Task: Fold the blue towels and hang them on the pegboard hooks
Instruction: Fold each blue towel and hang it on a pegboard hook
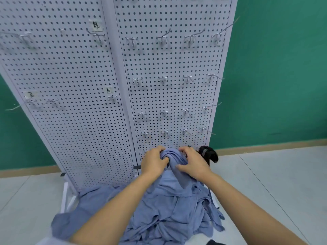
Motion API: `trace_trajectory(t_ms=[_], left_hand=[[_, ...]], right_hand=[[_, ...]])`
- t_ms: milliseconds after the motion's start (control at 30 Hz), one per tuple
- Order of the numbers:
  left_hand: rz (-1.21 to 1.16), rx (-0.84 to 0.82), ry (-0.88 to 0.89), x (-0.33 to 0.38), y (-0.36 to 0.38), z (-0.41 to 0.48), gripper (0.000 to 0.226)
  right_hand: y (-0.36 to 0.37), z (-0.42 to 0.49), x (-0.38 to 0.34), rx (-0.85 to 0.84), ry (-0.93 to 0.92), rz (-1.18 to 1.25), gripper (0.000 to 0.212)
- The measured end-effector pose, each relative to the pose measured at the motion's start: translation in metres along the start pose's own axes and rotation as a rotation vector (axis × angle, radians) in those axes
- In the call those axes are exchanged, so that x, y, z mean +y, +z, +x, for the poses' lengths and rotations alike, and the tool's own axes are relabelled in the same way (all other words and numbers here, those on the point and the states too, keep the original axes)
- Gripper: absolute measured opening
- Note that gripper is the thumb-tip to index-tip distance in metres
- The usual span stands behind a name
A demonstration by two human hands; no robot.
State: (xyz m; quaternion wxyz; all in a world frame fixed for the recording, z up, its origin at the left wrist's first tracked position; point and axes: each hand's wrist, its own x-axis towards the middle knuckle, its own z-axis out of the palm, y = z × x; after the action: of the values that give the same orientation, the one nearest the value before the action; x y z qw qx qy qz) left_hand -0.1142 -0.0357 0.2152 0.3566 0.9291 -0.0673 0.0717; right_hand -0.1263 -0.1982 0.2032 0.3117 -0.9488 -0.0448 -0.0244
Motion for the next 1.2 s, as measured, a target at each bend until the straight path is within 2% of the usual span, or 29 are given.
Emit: trace_trajectory(t_ms=[167, 333, 600, 767, 900, 1033, 1200], left_hand=[[-0.068, -0.118, -0.065, -0.031, 0.033, 0.006, 0.026], [-0.159, -0.087, -0.072, -0.04, 0.049, 0.04, 0.029], [-0.264, 0.027, -0.048, -0.049, 0.078, 0.104, 0.027], [-0.245, 0.034, -0.106, -0.079, 0.108, 0.113, 0.026], [-0.141, 0.027, -0.103, -0.098, 0.122, 0.106, 0.032], [-0.213, 0.087, -0.089, -0.099, 0.124, 0.106, 0.034], [-0.222, -0.085, -0.083, -0.11, 0.125, 0.101, 0.045]], right_hand=[[0.034, 0.009, 0.023, 0.008, 0.048, 0.051, 0.033], [0.037, 0.041, 0.031, 0.138, 0.06, 0.132, 0.026], [0.052, 0.114, 0.043, 0.245, 0.135, 0.159, 0.03], [0.083, 0.132, 0.061, 0.173, 0.237, 0.136, 0.033], [0.103, 0.132, 0.073, 0.138, 0.284, 0.269, 0.029], [0.111, 0.132, 0.075, 0.241, 0.245, 0.365, 0.031], [0.115, 0.122, 0.082, 0.027, 0.277, 0.396, 0.048]])
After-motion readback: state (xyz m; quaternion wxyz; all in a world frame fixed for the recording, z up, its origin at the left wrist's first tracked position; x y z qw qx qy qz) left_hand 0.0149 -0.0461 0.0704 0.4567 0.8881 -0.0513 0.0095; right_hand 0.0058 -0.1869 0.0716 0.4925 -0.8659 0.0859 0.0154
